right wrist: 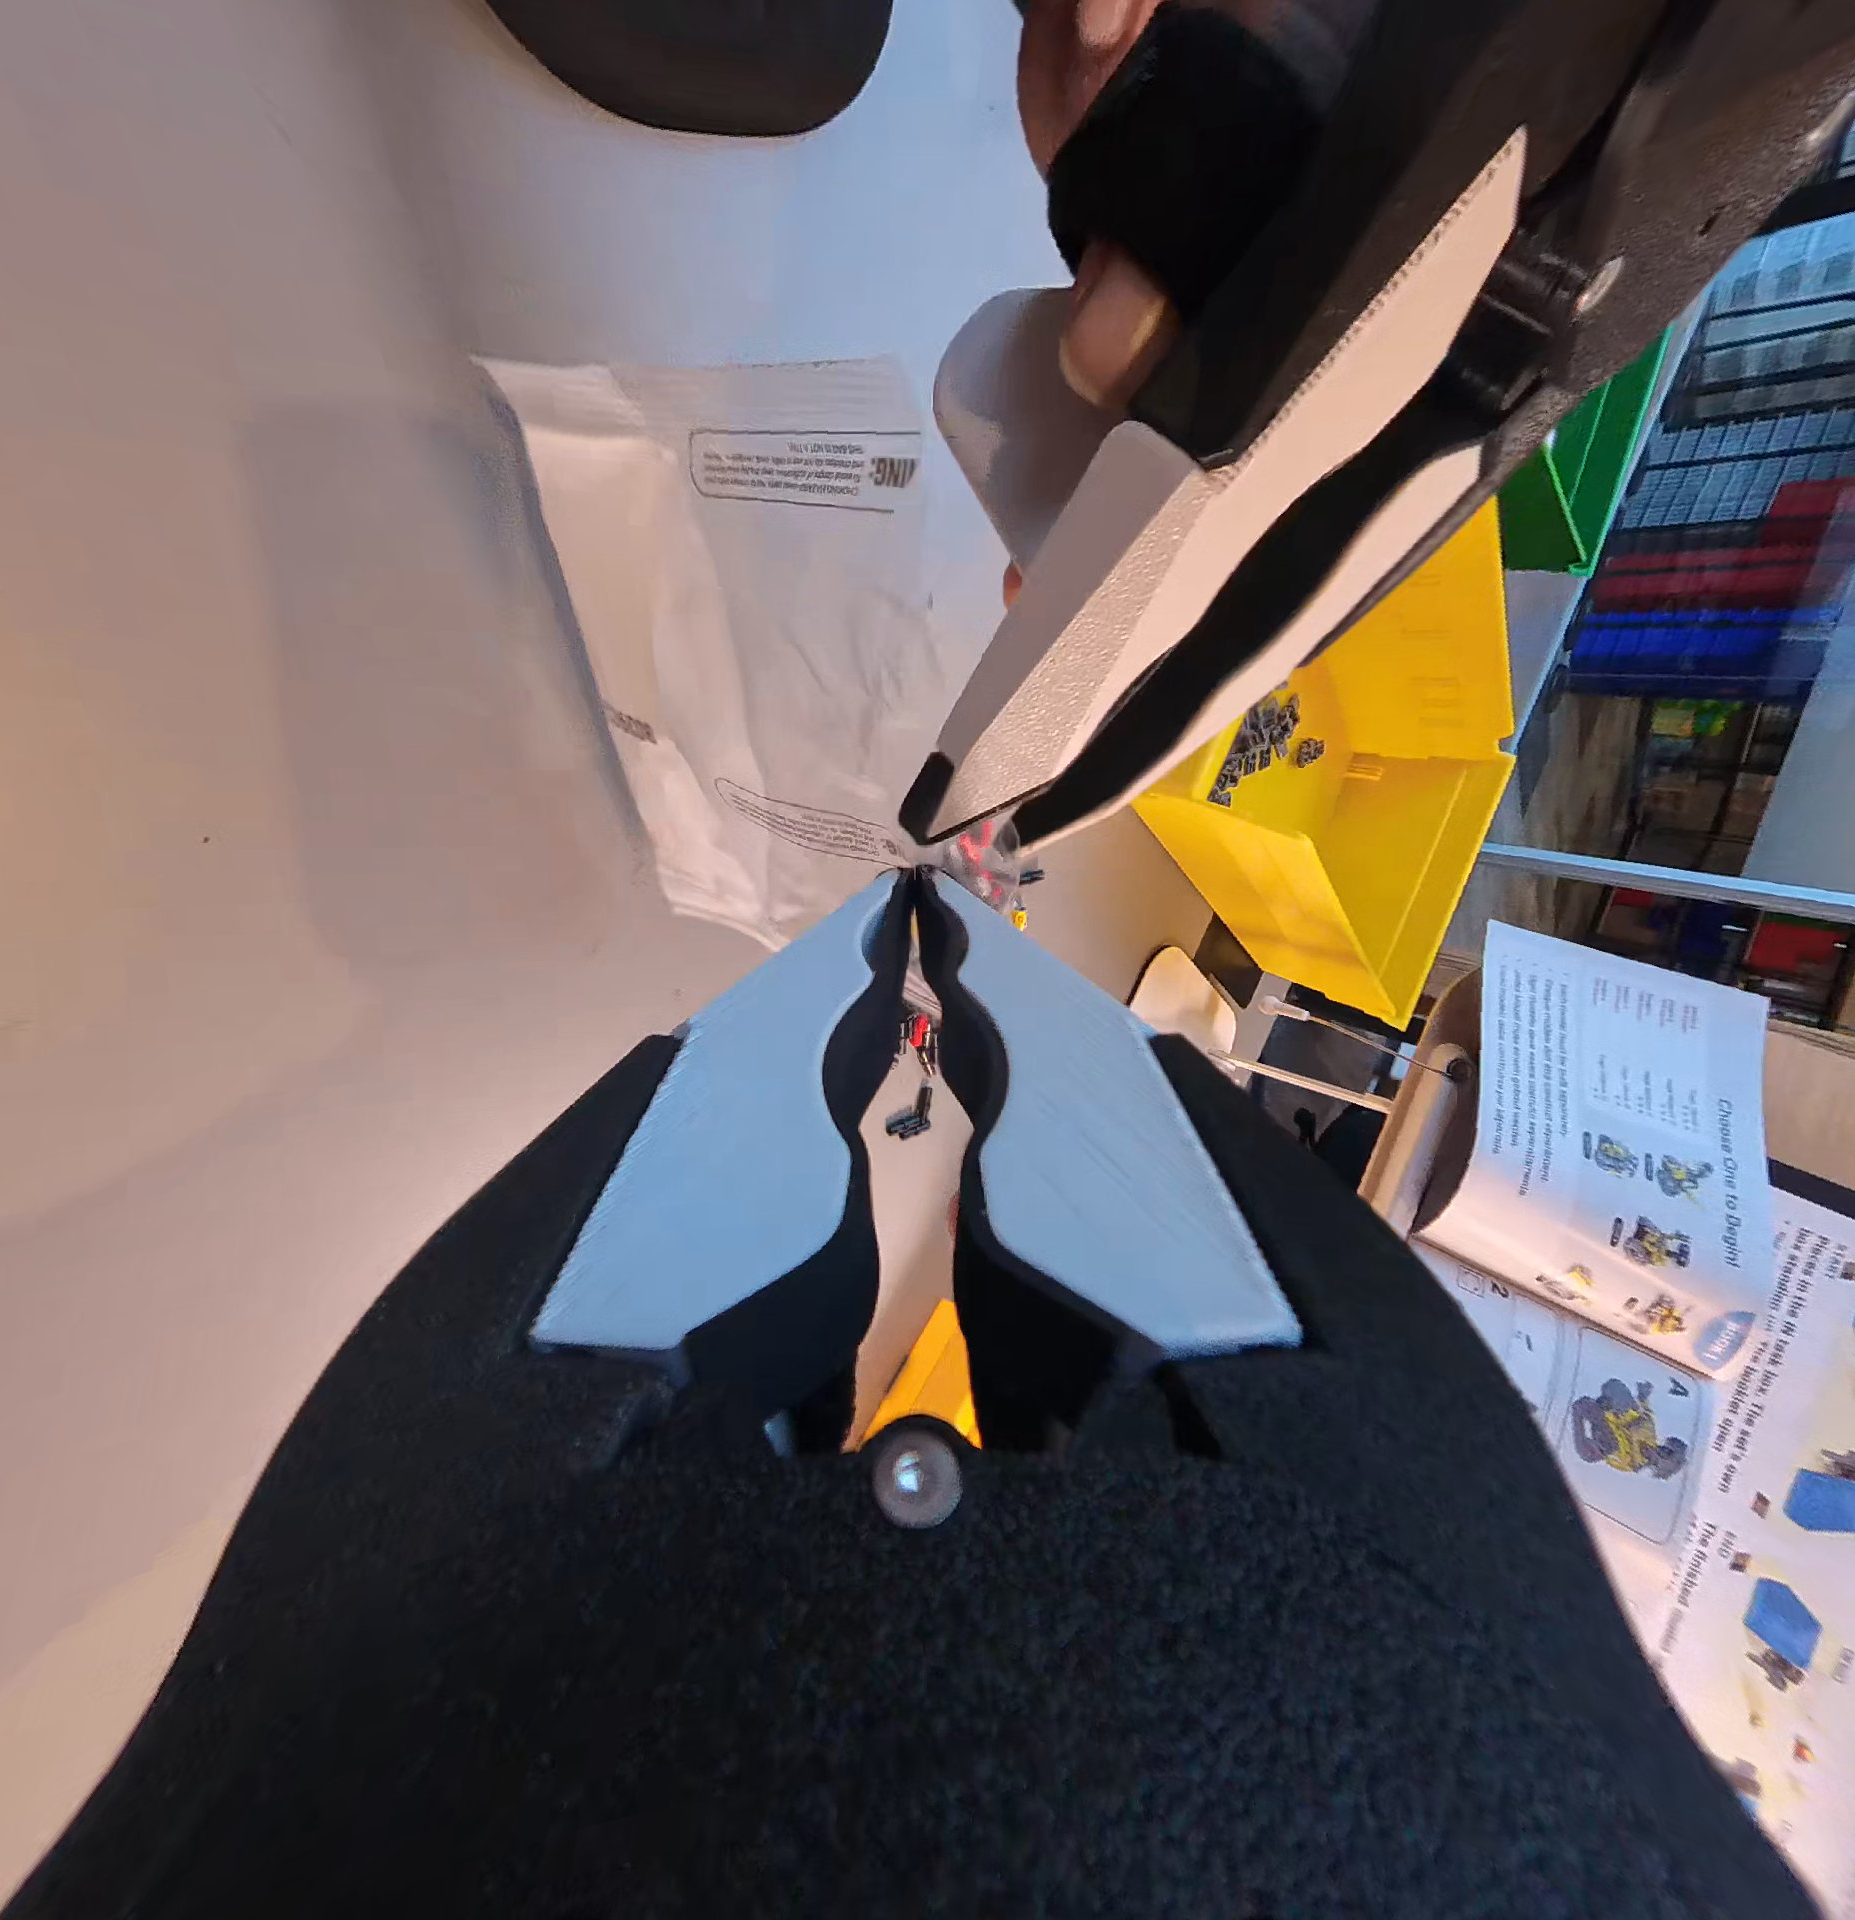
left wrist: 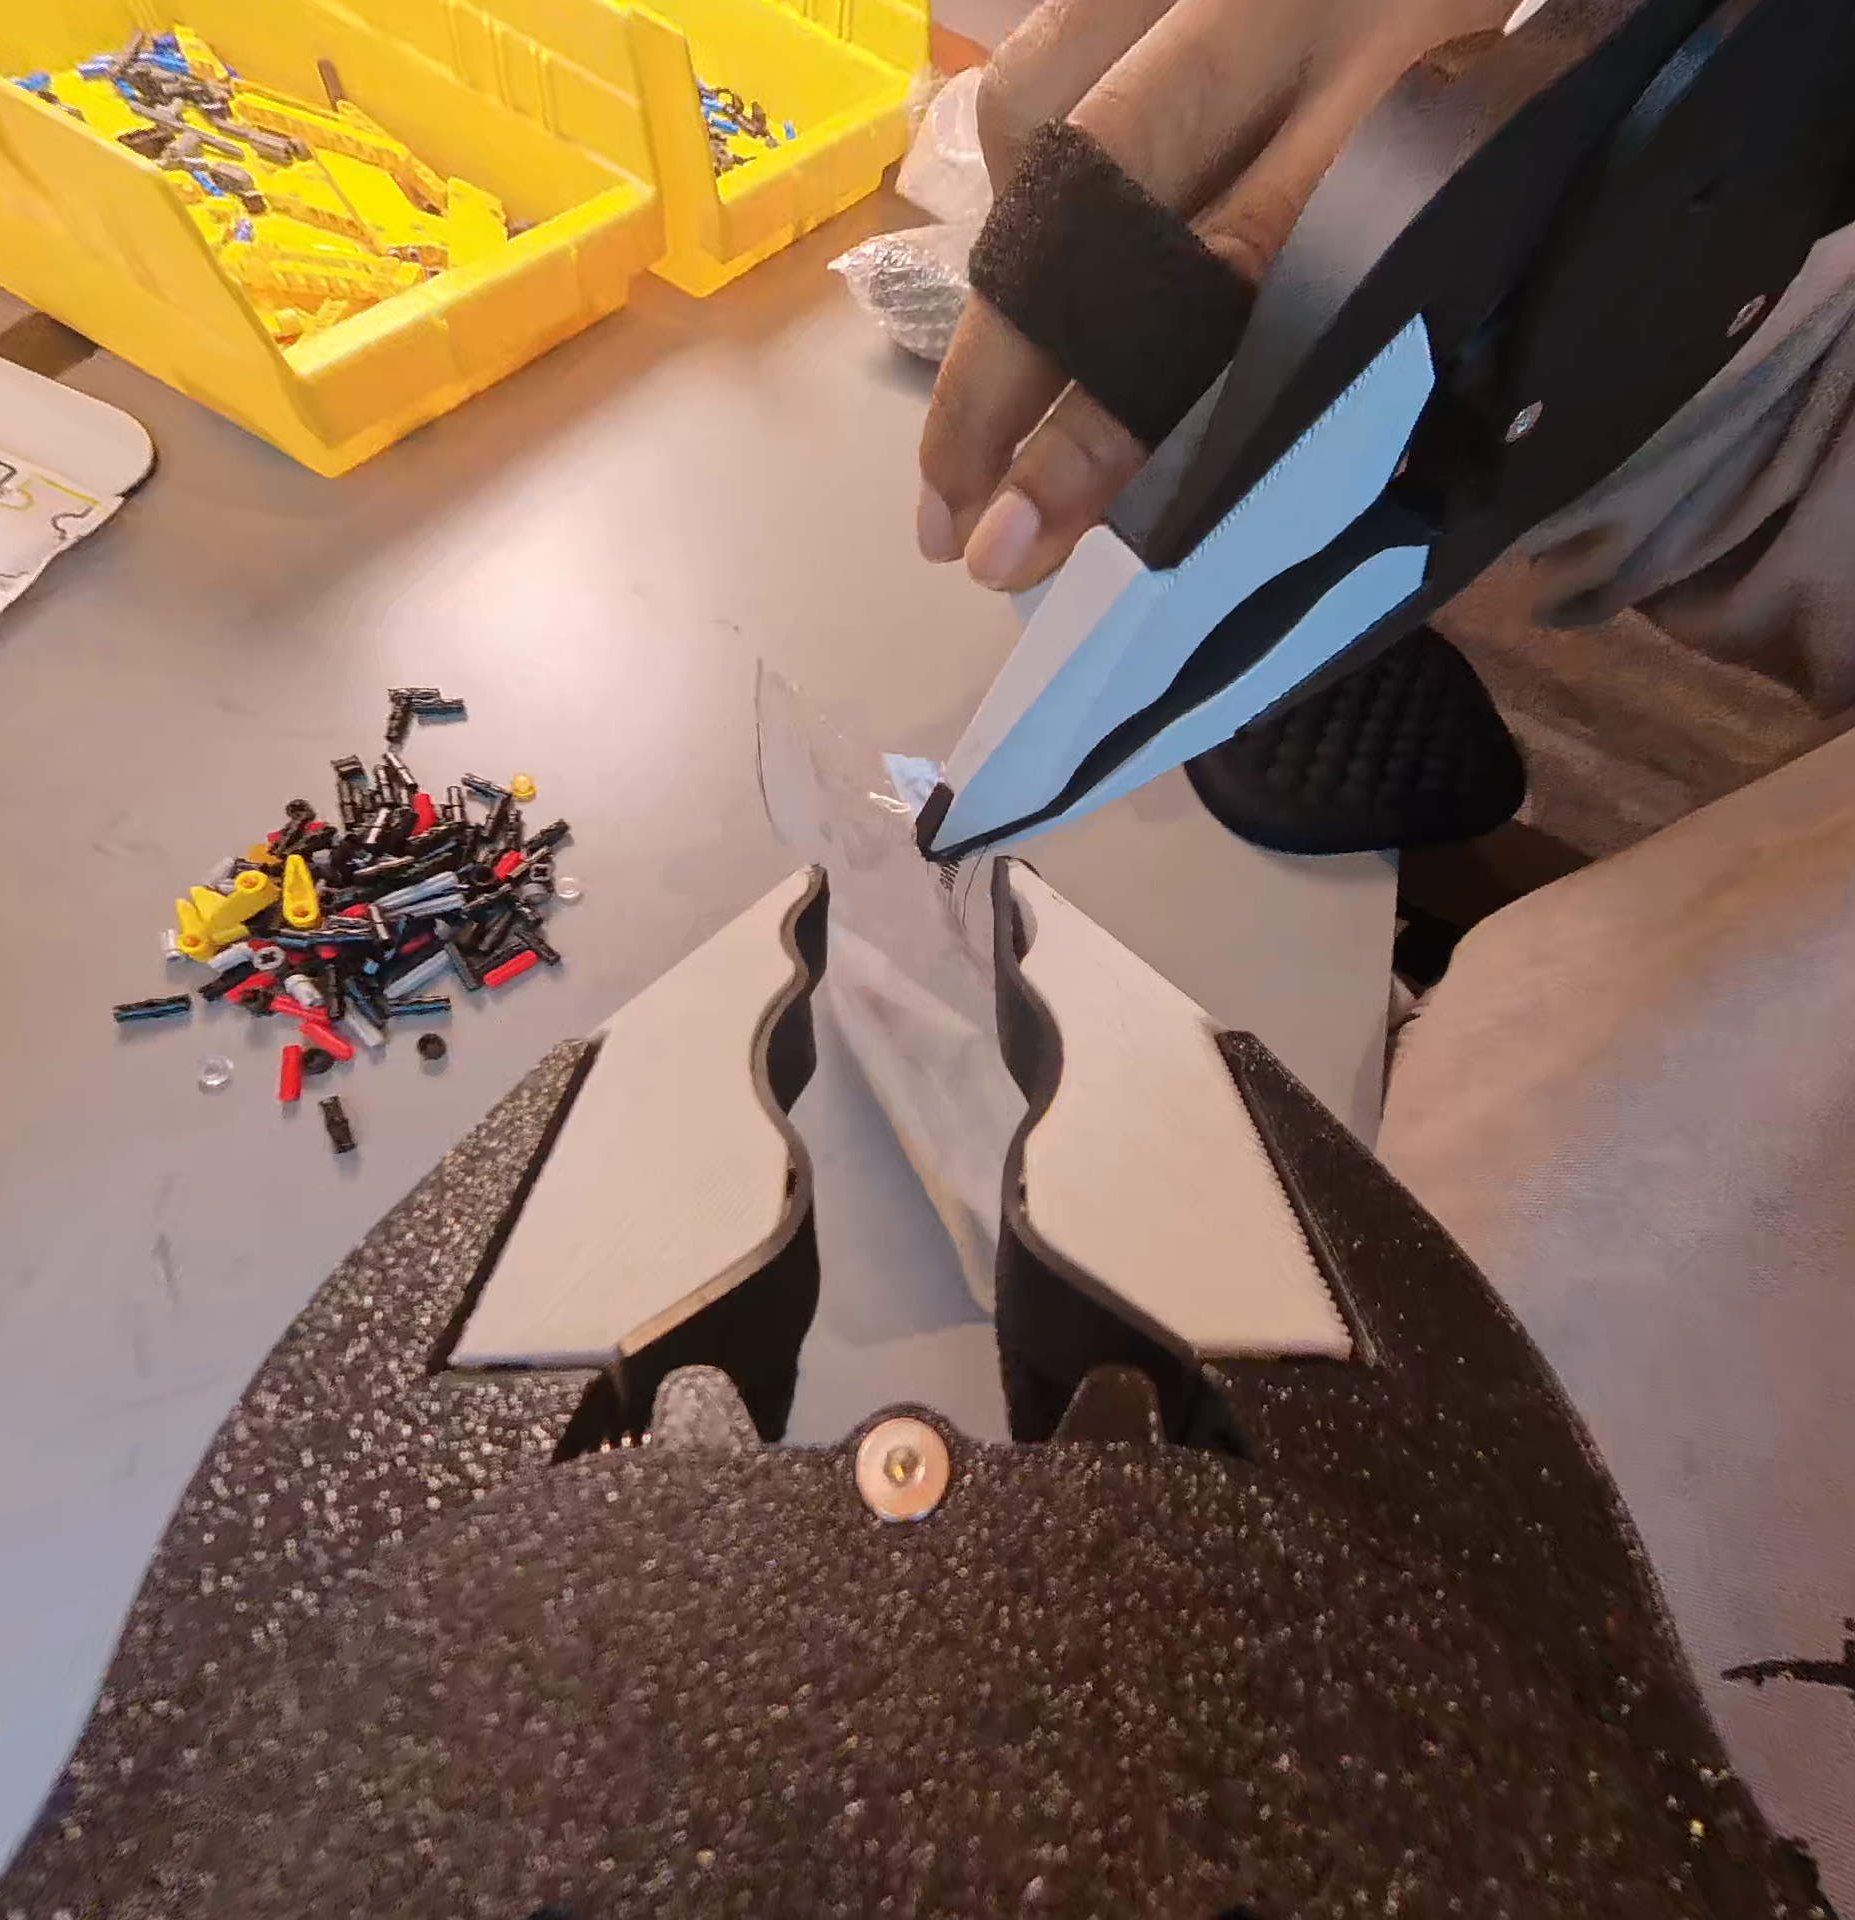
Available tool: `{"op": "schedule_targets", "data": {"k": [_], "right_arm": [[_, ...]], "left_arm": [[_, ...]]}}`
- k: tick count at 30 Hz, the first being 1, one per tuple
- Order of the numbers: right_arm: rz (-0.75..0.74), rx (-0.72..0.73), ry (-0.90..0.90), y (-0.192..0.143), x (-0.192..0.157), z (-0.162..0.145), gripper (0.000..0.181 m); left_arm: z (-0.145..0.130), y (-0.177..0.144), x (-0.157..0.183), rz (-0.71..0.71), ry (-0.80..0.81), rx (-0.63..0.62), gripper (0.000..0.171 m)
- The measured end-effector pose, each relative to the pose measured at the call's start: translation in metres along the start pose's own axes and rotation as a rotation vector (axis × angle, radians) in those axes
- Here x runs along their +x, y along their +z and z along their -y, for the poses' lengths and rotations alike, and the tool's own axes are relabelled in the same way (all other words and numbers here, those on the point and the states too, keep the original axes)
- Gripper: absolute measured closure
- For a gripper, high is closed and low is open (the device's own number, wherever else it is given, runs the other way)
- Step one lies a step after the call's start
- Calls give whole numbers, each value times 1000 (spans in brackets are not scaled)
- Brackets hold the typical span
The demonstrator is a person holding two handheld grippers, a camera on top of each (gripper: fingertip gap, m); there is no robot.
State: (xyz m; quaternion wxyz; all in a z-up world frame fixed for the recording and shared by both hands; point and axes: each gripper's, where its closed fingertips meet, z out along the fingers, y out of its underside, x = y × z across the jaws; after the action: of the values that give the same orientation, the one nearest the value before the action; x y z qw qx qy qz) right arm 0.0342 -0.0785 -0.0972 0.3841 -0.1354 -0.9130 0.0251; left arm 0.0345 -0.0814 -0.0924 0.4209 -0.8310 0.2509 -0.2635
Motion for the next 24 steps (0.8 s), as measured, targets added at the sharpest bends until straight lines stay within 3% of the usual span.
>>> {"op": "schedule_targets", "data": {"k": [3,7,12,24], "right_arm": [[-3,24,-16,-3,-5,6,181],[-11,43,-35,-6,-10,13,181],[49,108,12,-10,-29,23,181],[233,187,219,-8,-61,19,181]], "left_arm": [[-1,-2,3,-33,-57,42,152],[-16,-1,-5,25,-29,6,171],[-30,-3,-28,174,37,-34,171],[-49,15,-33,116,-77,0,171]]}}
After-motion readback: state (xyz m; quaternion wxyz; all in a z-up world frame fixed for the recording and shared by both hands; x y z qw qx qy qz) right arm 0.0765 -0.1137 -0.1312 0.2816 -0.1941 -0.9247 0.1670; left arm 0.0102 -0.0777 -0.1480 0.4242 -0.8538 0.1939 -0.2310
